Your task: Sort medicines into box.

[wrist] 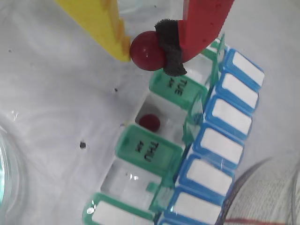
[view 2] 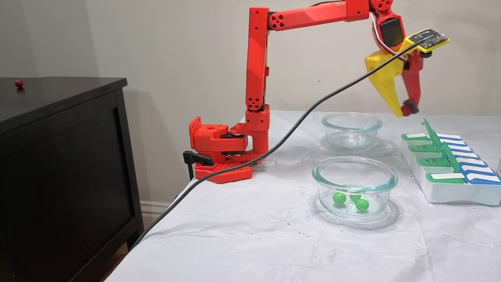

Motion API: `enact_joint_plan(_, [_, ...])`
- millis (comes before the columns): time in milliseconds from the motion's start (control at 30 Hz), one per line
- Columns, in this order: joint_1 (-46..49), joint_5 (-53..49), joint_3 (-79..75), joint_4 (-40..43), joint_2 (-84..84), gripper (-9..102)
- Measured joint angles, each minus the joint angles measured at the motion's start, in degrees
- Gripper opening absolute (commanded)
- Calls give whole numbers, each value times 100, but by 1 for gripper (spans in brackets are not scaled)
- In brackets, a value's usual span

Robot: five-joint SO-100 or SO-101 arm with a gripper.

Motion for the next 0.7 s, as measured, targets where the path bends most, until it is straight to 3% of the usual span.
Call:
enact_joint_plan(433, [703,-185,615,-1283,-492,0])
enact_joint_plan(700, [712,-176,114,-1380,-1573,0])
